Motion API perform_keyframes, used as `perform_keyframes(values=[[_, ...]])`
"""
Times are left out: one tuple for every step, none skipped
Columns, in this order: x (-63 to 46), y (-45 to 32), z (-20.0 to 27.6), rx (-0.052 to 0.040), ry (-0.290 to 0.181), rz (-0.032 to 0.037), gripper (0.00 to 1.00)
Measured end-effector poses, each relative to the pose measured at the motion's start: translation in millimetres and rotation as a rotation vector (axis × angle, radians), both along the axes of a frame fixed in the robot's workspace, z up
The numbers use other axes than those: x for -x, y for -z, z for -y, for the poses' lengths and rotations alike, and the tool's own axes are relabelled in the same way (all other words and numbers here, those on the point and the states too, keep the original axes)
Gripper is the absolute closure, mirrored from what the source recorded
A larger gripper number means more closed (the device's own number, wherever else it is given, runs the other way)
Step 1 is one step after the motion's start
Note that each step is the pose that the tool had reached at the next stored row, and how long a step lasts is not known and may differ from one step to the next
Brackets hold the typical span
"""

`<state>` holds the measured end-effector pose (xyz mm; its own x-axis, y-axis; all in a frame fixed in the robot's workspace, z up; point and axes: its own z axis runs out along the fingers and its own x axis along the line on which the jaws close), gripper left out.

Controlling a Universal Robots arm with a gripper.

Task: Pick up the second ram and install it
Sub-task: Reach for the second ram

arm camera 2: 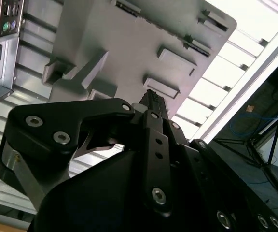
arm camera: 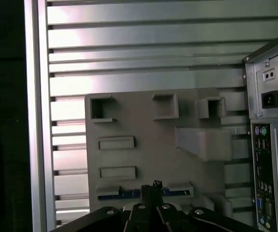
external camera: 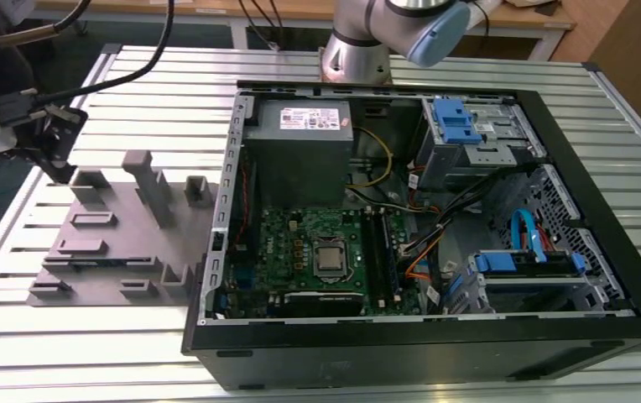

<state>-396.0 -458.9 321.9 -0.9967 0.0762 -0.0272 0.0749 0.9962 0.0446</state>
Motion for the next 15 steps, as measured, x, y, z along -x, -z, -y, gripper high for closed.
perform_keyframes(values=[[0.3, 1.1, 4.3, 0.0001, 0.0, -0.0001, 0.93], [0.8, 2.3, 8.8, 0.0, 0.0, -0.0001, 0.93], [1.2, 3.6, 13.7, 0.0, 0.0, -0.0001, 0.93], [1.6, 4.8, 18.2, 0.0001, 0.0, -0.0002, 0.93], [1.9, 6.1, 22.8, 0.0, 0.0, 0.0, 0.93], [2.2, 7.1, 27.0, 0.0001, 0.0, -0.0002, 0.93], [2.6, 8.3, 31.1, 0.0001, 0.0, -0.0001, 0.93], [2.9, 9.5, 34.8, 0.0, 0.0, 0.0, 0.93], [3.2, 10.7, 38.4, 0.0, 0.0, -0.0001, 0.93], [3.5, 11.8, 41.8, 0.0001, 0.0, -0.0001, 0.93], [3.7, 13.0, 45.0, 0.0, 0.0, -0.0001, 0.93], [4.0, 14.2, 48.3, 0.0001, 0.0, -0.0001, 0.93], [4.2, 15.3, 51.3, 0.0, 0.0, -0.0001, 0.93], [4.4, 16.4, 54.0, 0.0001, 0.0, -0.0001, 0.93], [4.6, 17.5, 56.6, 0.0, 0.0, 0.0, 0.93]])
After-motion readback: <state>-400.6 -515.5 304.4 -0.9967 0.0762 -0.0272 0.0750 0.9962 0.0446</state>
